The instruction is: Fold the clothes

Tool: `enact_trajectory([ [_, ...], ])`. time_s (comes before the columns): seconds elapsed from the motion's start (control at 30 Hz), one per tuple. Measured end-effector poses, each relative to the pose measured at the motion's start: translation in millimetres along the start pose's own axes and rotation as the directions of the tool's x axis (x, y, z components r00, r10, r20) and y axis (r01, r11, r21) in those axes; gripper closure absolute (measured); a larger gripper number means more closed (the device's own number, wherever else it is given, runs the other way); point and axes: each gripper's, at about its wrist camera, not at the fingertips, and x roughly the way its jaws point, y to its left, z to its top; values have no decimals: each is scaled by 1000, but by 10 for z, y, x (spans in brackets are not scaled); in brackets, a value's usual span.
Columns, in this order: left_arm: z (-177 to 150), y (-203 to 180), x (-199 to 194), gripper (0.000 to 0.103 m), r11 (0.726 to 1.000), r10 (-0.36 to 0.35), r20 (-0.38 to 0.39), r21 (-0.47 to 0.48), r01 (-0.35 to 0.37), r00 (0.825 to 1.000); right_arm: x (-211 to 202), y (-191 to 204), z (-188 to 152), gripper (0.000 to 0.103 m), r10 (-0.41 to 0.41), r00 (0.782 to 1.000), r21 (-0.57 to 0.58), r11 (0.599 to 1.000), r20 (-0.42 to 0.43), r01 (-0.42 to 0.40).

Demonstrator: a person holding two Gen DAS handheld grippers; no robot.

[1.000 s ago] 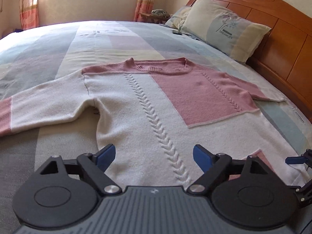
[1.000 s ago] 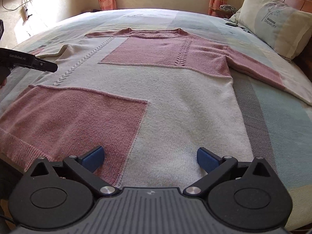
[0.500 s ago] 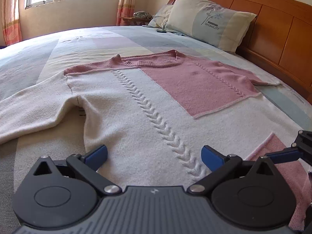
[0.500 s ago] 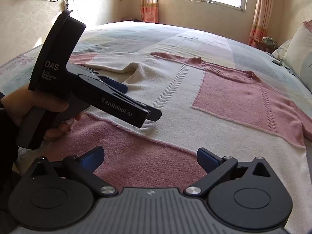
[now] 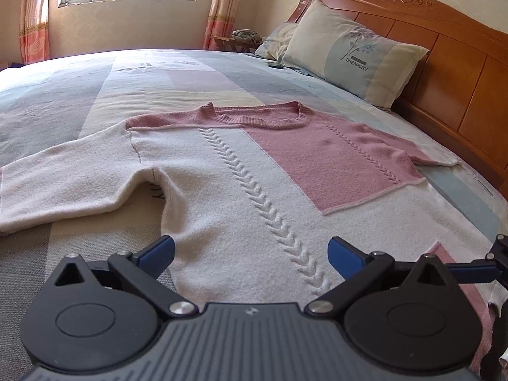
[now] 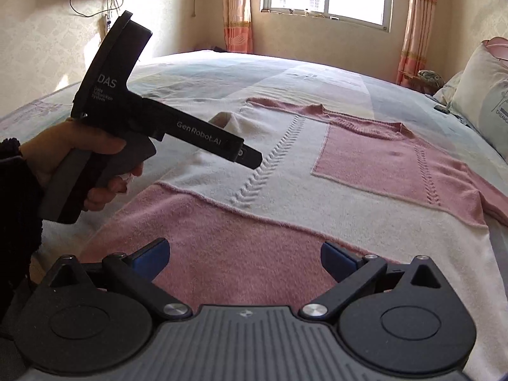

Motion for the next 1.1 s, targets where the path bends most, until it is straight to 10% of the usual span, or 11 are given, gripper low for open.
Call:
enact_trajectory([
  [0.23, 38, 64, 36, 1, 999, -17, 1, -35, 17, 1000, 593, 305, 162, 0, 10, 994, -93, 995, -106, -20],
  [0.47, 40, -78, 69, 1, 1000, 1, -18, 19, 0, 1000, 9, 393, -195, 0, 34, 991, -125, 991, -133, -51],
  [0.7, 71, -365, 73, 1, 992, -4, -10, 129, 5, 1000, -166, -203, -431, 0, -56, 974, 96, 992, -222, 79],
  [0.9, 32, -493, 262, 1, 986, 23, -62, 169, -12, 998, -557, -276, -566, 0, -28, 984, 104, 993, -179, 47],
  [1.1, -57, -566, 359, 1, 975, 39, -90, 221, -18, 995, -437, -1063, -209, 0, -167, 985, 252, 952, -40, 172],
])
